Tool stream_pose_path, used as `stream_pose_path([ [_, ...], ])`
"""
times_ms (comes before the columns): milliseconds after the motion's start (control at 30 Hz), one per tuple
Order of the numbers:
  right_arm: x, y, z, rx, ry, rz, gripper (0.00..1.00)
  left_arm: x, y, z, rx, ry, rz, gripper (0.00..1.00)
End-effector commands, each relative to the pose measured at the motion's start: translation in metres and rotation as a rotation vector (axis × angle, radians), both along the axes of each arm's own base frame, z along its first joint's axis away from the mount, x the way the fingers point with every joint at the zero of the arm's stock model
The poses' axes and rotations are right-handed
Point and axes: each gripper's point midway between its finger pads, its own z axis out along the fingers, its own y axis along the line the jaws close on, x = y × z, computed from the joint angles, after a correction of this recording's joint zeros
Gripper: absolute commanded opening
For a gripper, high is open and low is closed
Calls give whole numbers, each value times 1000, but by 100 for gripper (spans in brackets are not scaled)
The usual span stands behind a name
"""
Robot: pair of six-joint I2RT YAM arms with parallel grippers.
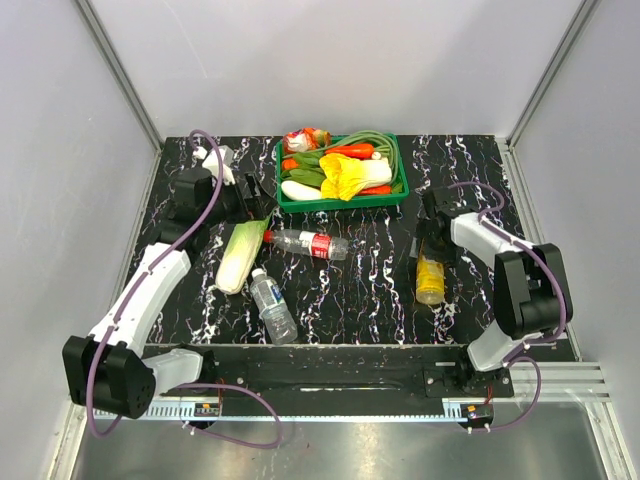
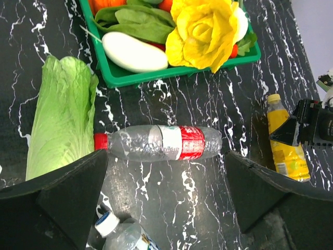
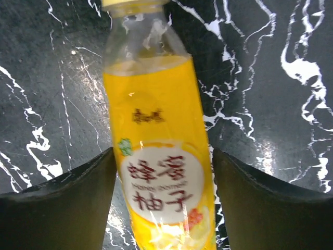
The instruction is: Unscrew the bottle caps
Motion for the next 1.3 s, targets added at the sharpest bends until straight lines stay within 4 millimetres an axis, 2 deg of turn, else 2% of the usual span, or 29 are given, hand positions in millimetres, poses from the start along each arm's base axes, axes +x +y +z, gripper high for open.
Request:
stream_pose_path([
  [0, 9, 17, -4, 62, 5, 46, 72, 2, 0, 19, 16, -46, -11, 99],
  [33, 10, 21, -5, 85, 1, 51, 67, 1, 0, 21, 14, -51, -12, 99],
  [67, 12, 26, -5, 110, -6, 56, 55, 0, -1, 20, 13, -49, -15, 99],
  [133, 15, 34, -3, 150, -20, 66, 45, -2, -2, 18, 12, -45, -27, 99],
  [167, 17, 35, -2, 161, -29, 67, 37, -3, -2, 17, 15, -42, -30, 99],
  [267, 24, 41, 8, 191, -63, 78, 23, -6, -4, 13, 13, -30, -47, 99],
  [333, 30, 43, 20, 198, -102, 82, 22, -9, -5, 14, 7, -31, -59, 99],
  [433, 37, 51, 50, 246, -188, 104, 20, -14, -11, 15, -14, -27, -95, 99],
  [567, 47, 66, 107, 343, -367, 156, 18, -24, -22, 21, -52, -29, -162, 99],
  [700, 46, 91, 167, 501, -541, 230, 17, -36, -36, 28, -88, -8, -245, 99],
  [800, 39, 108, 208, 631, -663, 291, 17, -47, -56, 39, -132, -18, -326, 99],
  [1033, 9, 138, 294, 934, -887, 404, 18, -86, -123, 89, -377, -146, -640, 99],
  [1167, -9, 148, 327, 1032, -950, 471, 18, -101, -162, 100, -403, -172, -757, 99],
  [1267, -18, 153, 344, 1076, -984, 511, 18, -107, -185, 106, -425, -193, -835, 99],
])
